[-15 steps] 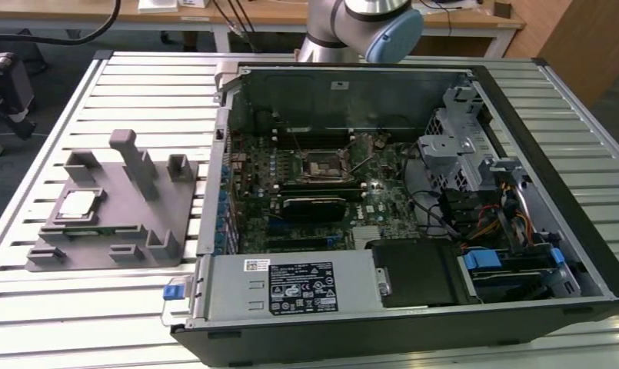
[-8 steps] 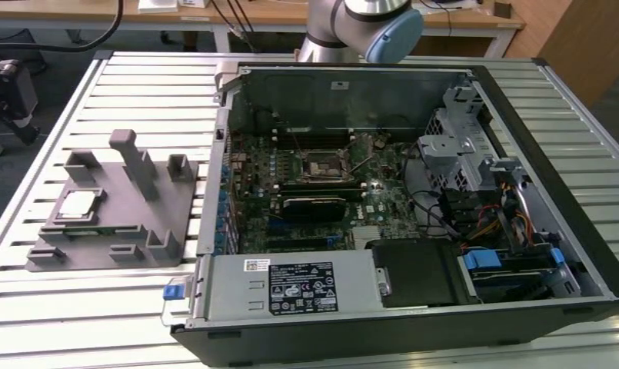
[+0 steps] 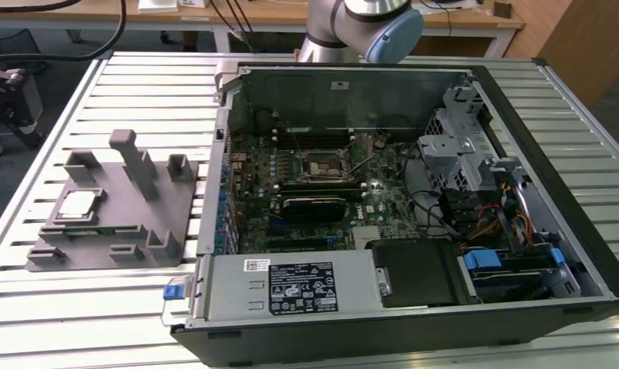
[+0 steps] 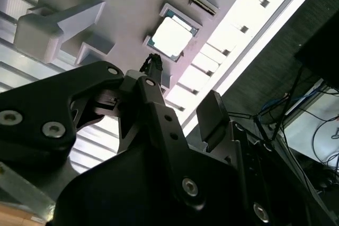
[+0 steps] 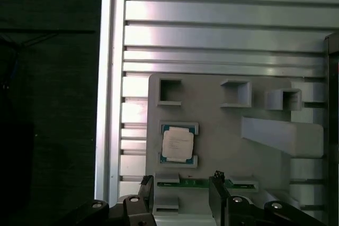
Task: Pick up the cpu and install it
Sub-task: 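Pick up the cpu and move it towards the insertion slot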
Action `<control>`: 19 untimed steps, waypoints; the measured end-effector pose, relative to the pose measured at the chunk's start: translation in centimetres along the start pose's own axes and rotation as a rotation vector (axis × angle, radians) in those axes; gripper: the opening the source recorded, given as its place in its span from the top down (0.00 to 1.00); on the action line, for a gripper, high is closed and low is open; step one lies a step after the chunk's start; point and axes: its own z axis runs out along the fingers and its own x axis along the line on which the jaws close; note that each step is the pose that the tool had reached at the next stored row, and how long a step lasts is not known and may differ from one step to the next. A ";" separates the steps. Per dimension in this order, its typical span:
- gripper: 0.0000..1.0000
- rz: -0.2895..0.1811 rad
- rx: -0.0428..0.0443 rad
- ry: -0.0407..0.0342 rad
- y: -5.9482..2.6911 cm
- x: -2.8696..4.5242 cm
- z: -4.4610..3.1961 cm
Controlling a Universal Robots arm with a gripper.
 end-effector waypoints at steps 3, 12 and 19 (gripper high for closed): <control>0.46 0.000 0.0011 0.0001 -0.01 0.00 0.38; 0.46 0.000 0.0035 0.0015 -0.04 0.01 1.22; 0.46 0.000 0.0035 0.0034 -0.08 -0.12 1.84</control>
